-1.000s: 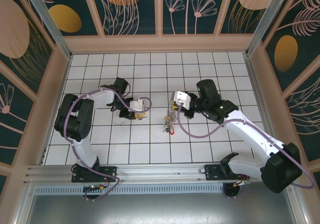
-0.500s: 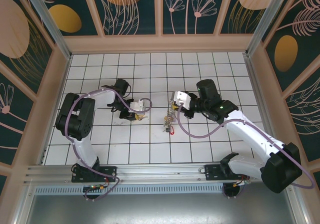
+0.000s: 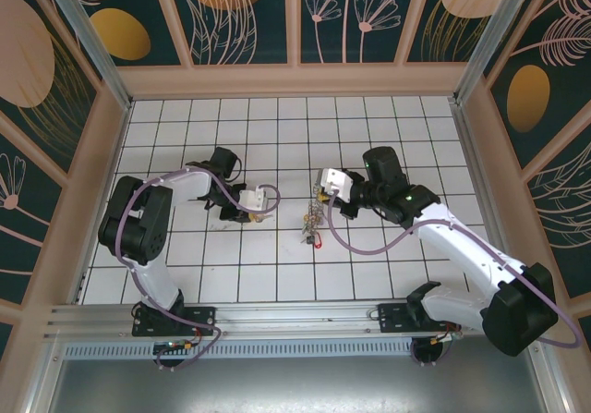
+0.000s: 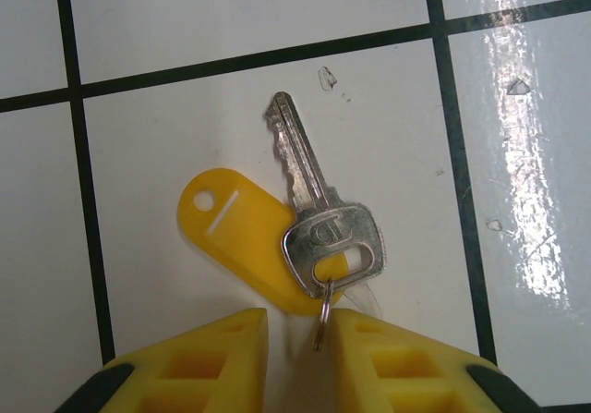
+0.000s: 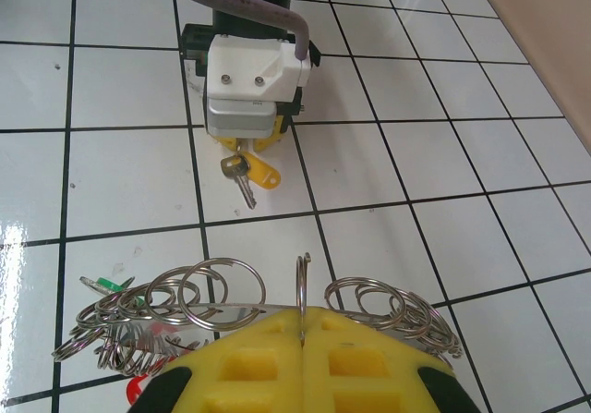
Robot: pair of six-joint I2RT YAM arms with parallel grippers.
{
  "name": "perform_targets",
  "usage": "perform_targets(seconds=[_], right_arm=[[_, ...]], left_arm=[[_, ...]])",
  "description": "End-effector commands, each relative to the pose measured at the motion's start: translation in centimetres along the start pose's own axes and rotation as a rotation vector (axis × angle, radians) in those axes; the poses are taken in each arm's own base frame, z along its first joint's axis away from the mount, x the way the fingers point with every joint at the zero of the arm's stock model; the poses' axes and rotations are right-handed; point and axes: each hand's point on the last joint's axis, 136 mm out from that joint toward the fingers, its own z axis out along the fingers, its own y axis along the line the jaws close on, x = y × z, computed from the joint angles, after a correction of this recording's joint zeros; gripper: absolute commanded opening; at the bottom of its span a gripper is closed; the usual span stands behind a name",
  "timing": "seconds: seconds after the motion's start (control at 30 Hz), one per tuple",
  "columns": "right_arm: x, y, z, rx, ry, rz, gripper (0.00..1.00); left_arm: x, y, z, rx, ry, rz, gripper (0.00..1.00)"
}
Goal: Put the keys on the keyring
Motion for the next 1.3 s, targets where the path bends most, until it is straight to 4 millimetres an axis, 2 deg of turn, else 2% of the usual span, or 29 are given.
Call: perform_targets(seconds=[0.0,0.37,0.43,1.27], right_arm=[[-1.2,-0.4,-0.7,0.027,-0.048,-0.042,0.00],[-1.2,-0.4,-0.8,0.028,-0.052,-0.042,0.00],[-1.3,-0.4,-0.8,0.028,-0.052,-0.041,0.00],[-1.4,-0.3,-0.7,0.022,-0.059,-0.036,0.00]], left_arm=[[0.8,-0.1,-0.1,-0.016,0.037,-0.006,0.24],[0.6,-0.3,-0.6,-0.023,0.021,0.005,0.22],[1.0,-1.1,-0.3,-0.014,0.028,0.001,0.22],[0.2,-0.9,0.5,0.012,-0.032,-0.024,0.23]])
